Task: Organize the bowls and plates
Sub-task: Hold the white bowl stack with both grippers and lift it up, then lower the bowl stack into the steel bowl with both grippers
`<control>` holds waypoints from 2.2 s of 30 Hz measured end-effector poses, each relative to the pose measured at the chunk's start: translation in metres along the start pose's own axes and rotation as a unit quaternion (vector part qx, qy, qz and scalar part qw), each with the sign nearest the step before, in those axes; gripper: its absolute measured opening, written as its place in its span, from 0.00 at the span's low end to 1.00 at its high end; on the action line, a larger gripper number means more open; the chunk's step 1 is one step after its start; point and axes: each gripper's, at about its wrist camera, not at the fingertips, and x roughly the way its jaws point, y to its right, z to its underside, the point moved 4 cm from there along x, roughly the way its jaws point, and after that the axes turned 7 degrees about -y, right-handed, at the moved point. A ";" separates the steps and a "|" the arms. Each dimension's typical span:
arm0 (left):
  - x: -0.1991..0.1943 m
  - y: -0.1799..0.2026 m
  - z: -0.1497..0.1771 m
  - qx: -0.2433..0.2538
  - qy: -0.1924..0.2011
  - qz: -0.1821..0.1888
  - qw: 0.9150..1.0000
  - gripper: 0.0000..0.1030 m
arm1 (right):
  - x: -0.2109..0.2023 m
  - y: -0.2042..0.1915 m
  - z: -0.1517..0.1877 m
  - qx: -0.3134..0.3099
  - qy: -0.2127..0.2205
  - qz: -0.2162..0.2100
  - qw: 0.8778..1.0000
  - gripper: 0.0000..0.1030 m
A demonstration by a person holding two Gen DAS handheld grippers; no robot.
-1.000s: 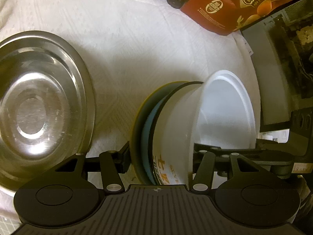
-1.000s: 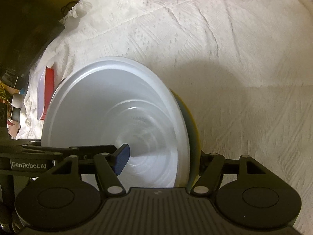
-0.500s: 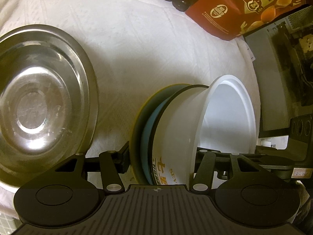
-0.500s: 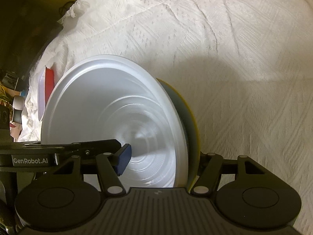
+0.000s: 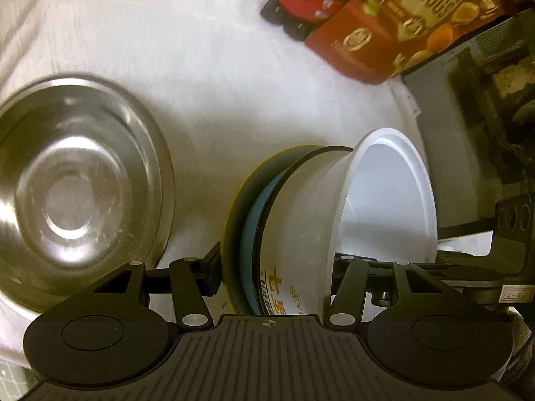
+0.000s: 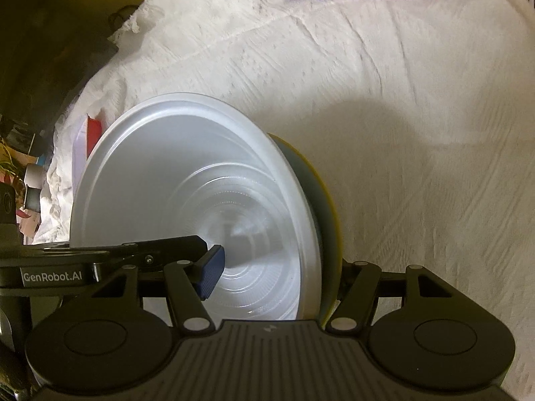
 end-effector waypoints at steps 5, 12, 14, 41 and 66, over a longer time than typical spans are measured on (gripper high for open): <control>-0.033 -0.003 -0.003 0.008 0.039 0.018 0.999 0.55 | -0.023 -0.029 -0.008 -0.025 0.026 0.018 0.999 0.63; -0.086 -0.036 -0.003 -0.004 0.093 0.024 0.995 0.55 | -0.029 -0.090 -0.020 -0.073 0.045 0.028 0.996 0.63; -0.098 -0.050 -0.001 -0.014 0.105 0.021 0.994 0.55 | -0.024 -0.109 -0.025 -0.087 0.044 0.026 0.995 0.63; -0.080 -0.172 0.002 -0.114 0.064 0.014 0.991 0.54 | 0.098 -0.177 -0.042 -0.087 -0.037 0.046 0.995 0.61; -0.091 -0.181 -0.001 -0.114 0.057 0.004 0.992 0.40 | 0.073 -0.162 -0.047 -0.084 -0.034 0.003 0.996 0.60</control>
